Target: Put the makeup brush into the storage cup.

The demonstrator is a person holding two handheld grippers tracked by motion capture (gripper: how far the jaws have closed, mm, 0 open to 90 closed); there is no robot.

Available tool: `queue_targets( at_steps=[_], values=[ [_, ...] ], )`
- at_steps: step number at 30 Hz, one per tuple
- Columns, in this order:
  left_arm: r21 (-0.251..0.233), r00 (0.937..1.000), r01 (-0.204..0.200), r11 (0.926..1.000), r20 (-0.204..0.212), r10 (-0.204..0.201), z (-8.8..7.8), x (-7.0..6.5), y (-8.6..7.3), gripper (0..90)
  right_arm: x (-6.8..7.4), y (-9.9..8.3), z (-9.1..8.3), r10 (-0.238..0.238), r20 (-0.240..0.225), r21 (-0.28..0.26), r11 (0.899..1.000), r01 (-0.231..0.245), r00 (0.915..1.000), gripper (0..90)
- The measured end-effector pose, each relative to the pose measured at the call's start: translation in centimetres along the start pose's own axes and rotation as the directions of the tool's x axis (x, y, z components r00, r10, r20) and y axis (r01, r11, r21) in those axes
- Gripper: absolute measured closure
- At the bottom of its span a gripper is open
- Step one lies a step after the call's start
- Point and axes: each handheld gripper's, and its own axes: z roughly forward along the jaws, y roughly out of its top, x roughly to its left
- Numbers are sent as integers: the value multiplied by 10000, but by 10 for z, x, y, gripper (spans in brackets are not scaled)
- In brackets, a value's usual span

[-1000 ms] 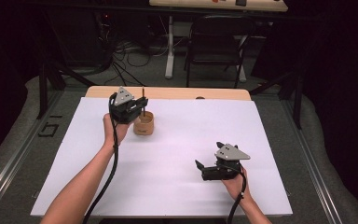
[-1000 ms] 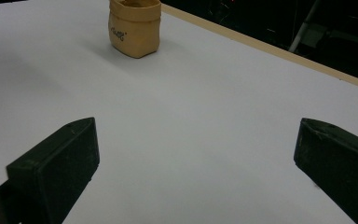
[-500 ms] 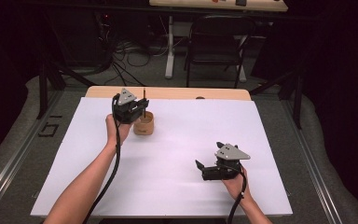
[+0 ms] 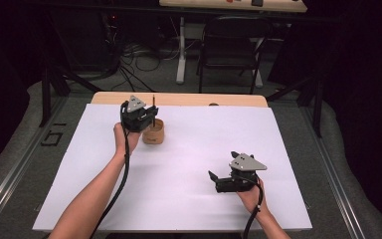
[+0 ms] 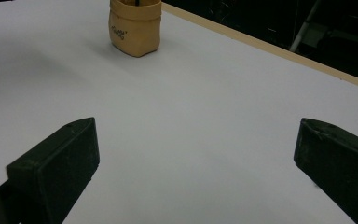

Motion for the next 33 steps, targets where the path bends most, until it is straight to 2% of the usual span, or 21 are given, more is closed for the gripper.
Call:
queue_targets(
  at_steps=[3,4,6,9,10,12,23,33],
  values=[
    [-5,10000,-57,10000,-61,57,0,0,-1,822,0,0,0,11,-1,-20,10000,-11,10000,0],
    [-18,10000,-52,10000,-54,52,0,0,-1,762,0,0,0,-4,-11,-15,10000,4,10000,0],
    [176,10000,8,9998,65,-9,0,1,-1,537,0,0,-1,60,-69,-95,9999,-61,10000,0],
    [238,10000,-95,9997,19,95,-4,1,-2,286,-1,1,-2,219,-115,-260,9994,-222,9997,0],
    [205,9999,-127,9997,-15,127,-5,1,-2,226,-2,1,-3,215,-162,-239,9995,-219,9996,0],
    [247,9996,-271,9993,-121,274,-10,1,-2,169,-2,2,-3,307,-165,-301,9991,-311,9994,0],
    [367,9985,-549,9978,11,549,-32,2,-7,98,-4,5,-7,359,-77,-539,9979,-362,9993,0],
    [348,9953,-948,9949,254,939,-53,-6,-11,65,-4,8,-11,336,-100,-792,9963,-343,9994,0]
  ],
)
